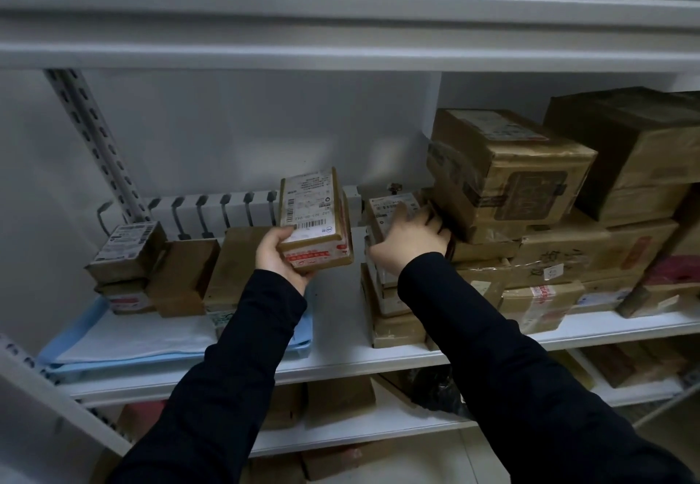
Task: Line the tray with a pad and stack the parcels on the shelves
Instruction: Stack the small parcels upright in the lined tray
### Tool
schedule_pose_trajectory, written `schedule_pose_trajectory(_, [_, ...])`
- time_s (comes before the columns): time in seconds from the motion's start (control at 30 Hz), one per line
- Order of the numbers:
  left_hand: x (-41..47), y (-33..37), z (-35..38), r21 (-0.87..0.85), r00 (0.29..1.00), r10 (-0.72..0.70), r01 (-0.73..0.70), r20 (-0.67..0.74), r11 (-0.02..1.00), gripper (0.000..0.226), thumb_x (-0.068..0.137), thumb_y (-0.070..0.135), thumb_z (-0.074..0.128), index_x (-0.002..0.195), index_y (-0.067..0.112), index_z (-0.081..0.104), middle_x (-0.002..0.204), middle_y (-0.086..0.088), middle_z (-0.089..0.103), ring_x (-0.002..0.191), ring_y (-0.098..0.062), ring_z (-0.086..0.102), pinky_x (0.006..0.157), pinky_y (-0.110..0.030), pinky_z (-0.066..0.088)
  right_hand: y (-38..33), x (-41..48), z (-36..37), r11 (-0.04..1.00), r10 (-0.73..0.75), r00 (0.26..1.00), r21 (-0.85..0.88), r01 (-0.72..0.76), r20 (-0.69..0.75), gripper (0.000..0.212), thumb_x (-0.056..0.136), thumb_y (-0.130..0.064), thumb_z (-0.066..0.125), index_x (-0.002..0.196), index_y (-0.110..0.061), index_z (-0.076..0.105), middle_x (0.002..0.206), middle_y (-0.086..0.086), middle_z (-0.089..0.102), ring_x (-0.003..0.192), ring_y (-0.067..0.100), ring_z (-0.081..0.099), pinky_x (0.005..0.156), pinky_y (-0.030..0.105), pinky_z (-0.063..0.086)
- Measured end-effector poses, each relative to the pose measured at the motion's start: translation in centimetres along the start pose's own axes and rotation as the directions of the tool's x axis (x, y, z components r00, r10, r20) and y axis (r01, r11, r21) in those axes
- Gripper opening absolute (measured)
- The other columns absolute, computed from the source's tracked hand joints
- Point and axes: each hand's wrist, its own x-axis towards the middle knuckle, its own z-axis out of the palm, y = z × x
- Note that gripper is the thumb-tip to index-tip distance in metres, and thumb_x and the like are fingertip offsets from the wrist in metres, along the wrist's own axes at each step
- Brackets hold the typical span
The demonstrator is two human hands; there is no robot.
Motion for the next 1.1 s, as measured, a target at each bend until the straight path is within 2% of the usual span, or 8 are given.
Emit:
schedule_pose_trajectory(0.27, [0.3, 0.3, -0.8, 0.007, 0.999, -0.024, 0.023, 0.037, 1.0, 0.019, 0.089, 0.021, 0.049, 0.104, 0.015, 0.059, 0.103, -0.009, 0.065, 0.092, -0.023, 0.06, 0.095, -0.04, 0.044, -0.6, 0.2, 0.0, 0.995, -0.054, 0.977, 0.076, 0.071, -0.206, 0.095, 0.072, -0.049, 0.067, 0.147, -0.017, 0.017, 0.142, 0.021, 0.032, 0.129, 0.041, 0.029, 0.108, 0.047, 0.022])
schedule_pose_trajectory(0.4, [0.4, 0.6, -1.7, -0.045, 0.999, 0.0, 0.002, 0.036, 0.999, 0.027, 0.088, 0.031, 0.052, 0.11, 0.018, 0.059, 0.116, -0.011, 0.062, 0.104, -0.026, 0.058, 0.098, -0.042, 0.044, -1.2, 0.5, 0.2, 0.93, -0.023, 0.957, 0.347, 0.126, -0.288, 0.088, 0.073, -0.047, 0.067, 0.146, -0.024, 0.024, 0.145, 0.013, 0.029, 0.132, 0.041, 0.026, 0.11, 0.052, 0.023])
schedule_pose_trajectory(0.47, [0.4, 1.0, -2.5, -0.081, 0.999, 0.024, -0.021, 0.029, 0.996, 0.034, 0.088, 0.037, 0.05, 0.115, 0.019, 0.058, 0.119, -0.011, 0.061, 0.11, -0.028, 0.056, 0.099, -0.044, 0.043, -1.2, 1.2, 0.3, 0.744, 0.042, 0.966, 0.653, 0.139, -0.253, 0.087, 0.066, -0.048, 0.069, 0.143, -0.029, 0.032, 0.139, 0.008, 0.036, 0.13, 0.037, 0.034, 0.105, 0.055, 0.035])
schedule_pose_trajectory(0.57, [0.4, 2.2, -3.7, -0.155, 0.999, 0.038, -0.036, 0.011, 0.987, 0.044, 0.09, 0.046, 0.042, 0.123, 0.02, 0.055, 0.12, -0.013, 0.059, 0.113, -0.03, 0.054, 0.091, -0.044, 0.045, -1.4, 1.4, 0.5, 0.19, 0.107, 0.979, 0.97, 0.153, -0.175, 0.069, 0.075, -0.033, 0.069, 0.138, -0.025, 0.044, 0.122, -0.001, 0.052, 0.113, 0.024, 0.056, 0.089, 0.043, 0.053])
schedule_pose_trajectory(0.7, [0.3, 3.5, -5.3, -0.172, 0.999, 0.04, -0.042, -0.018, 0.984, 0.047, 0.09, 0.053, 0.034, 0.114, 0.02, 0.057, 0.117, -0.014, 0.057, 0.111, -0.031, 0.052, 0.085, -0.043, 0.046, -2.3, 1.7, 0.6, -0.391, -0.017, 0.99, 0.91, -0.135, 0.14, 0.032, 0.088, -0.038, 0.051, 0.104, -0.015, 0.067, 0.088, 0.005, 0.07, 0.081, 0.021, 0.065, 0.075, 0.033, 0.052])
schedule_pose_trajectory(0.77, [0.2, 3.9, -6.1, -0.134, 0.999, 0.024, -0.029, -0.038, 0.991, 0.051, 0.088, 0.058, 0.032, 0.108, 0.02, 0.058, 0.114, -0.015, 0.057, 0.107, -0.032, 0.053, 0.082, -0.042, 0.046, -3.0, 1.7, 1.3, -0.585, -0.127, 0.958, 0.761, -0.282, 0.257, 0.038, 0.09, -0.043, 0.044, 0.103, -0.016, 0.067, 0.097, 0.009, 0.069, 0.091, 0.026, 0.064, 0.085, 0.037, 0.051])
schedule_pose_trajectory(0.87, [0.2, 4.3, -7.3, -0.124, 0.998, 0.001, -0.009, -0.066, 0.992, 0.055, 0.085, 0.063, 0.032, 0.104, 0.018, 0.059, 0.111, -0.016, 0.057, 0.104, -0.035, 0.053, 0.08, -0.04, 0.046, -4.1, 1.8, 3.3, -0.633, -0.195, 0.899, 0.65, -0.42, 0.391, 0.049, 0.09, -0.051, 0.036, 0.112, -0.019, 0.065, 0.118, 0.015, 0.064, 0.112, 0.034, 0.059, 0.098, 0.05, 0.045])
schedule_pose_trajectory(1.1, [0.0, 5.5, -11.0, -0.175, 0.996, 0.039, -0.052, -0.08, 0.983, 0.041, 0.088, 0.047, 0.038, 0.11, 0.02, 0.059, 0.117, -0.016, 0.058, 0.108, -0.032, 0.053, 0.095, -0.047, 0.042, -6.1, 1.5, 6.6, -0.59, -0.297, 0.857, 0.625, -0.512, 0.421, 0.051, 0.091, -0.056, 0.037, 0.115, -0.019, 0.062, 0.12, 0.017, 0.063, 0.11, 0.036, 0.059, 0.092, 0.048, 0.048])
